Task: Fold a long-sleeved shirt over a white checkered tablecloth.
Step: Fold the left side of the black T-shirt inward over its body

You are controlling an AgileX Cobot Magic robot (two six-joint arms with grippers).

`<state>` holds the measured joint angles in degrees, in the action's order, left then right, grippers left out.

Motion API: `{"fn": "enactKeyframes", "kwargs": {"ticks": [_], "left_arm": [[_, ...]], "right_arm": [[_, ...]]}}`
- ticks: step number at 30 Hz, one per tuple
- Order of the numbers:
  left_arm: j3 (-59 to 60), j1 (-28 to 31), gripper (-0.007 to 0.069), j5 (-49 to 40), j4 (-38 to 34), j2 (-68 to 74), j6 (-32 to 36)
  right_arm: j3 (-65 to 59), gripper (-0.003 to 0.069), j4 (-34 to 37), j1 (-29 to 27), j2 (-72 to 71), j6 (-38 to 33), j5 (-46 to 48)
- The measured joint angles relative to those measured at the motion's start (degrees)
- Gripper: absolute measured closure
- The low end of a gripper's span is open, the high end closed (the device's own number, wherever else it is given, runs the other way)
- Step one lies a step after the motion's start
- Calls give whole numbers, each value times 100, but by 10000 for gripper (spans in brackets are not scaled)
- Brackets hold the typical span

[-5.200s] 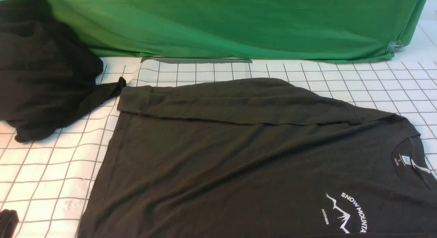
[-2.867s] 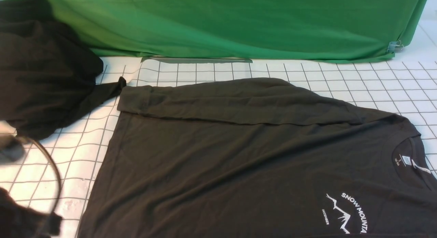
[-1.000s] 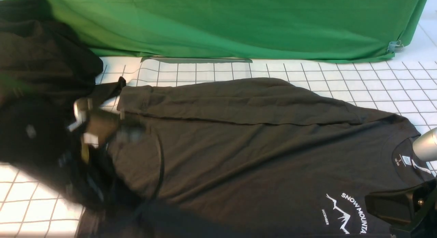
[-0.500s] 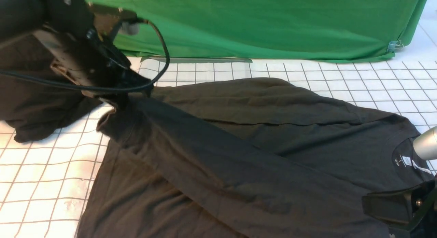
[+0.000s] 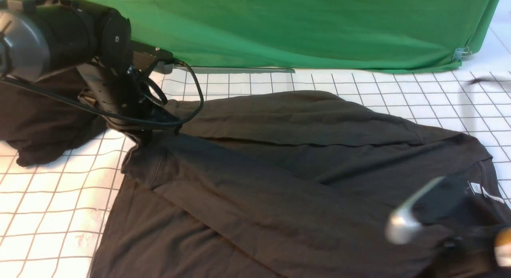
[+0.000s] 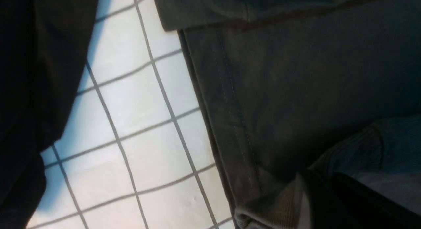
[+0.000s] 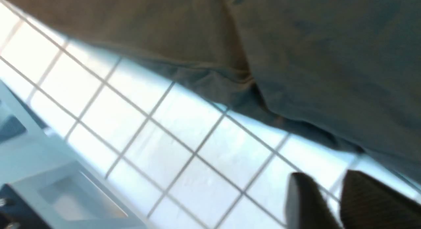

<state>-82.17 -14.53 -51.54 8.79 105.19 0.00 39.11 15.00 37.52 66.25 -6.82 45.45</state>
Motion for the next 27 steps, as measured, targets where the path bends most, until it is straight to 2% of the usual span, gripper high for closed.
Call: {"fn": "enactKeyframes", "kwargs": {"ticks": [1,3,4,5,7,10,14,16,17,21,23,27], "left_arm": [[-6,0,608,6,0,0,0],[-12,0,608,70,9,41,0],[-12,0,608,77,9,42,0],[-12,0,608,88,38,98,0],[-12,0,608,111,52,163,0],[-12,0,608,118,50,221,0],[-12,0,608,123,-2,229,-40],[-12,0,608,123,-9,229,-46],[-12,0,608,123,-9,229,-46],[-12,0,608,28,-11,229,-67],[-12,0,608,-46,-11,229,-79],[-12,0,608,-249,-16,229,-97]], "right_arm": [[0,428,-12,37,94,0,-31],[0,302,-77,204,589,13,-359],[0,283,-82,231,673,13,-436],[0,221,-100,326,996,18,-584],[0,171,-105,383,1347,-13,-761],[0,144,-127,406,1719,-20,-1036],[1,148,-290,406,1980,-20,-1495],[6,199,-425,410,2070,-20,-1631],[6,250,-483,410,2086,-7,-1638],[6,551,-534,410,2061,124,-1421],[6,616,-534,410,1908,274,-1181],[6,626,-534,424,1408,718,-697]]}}
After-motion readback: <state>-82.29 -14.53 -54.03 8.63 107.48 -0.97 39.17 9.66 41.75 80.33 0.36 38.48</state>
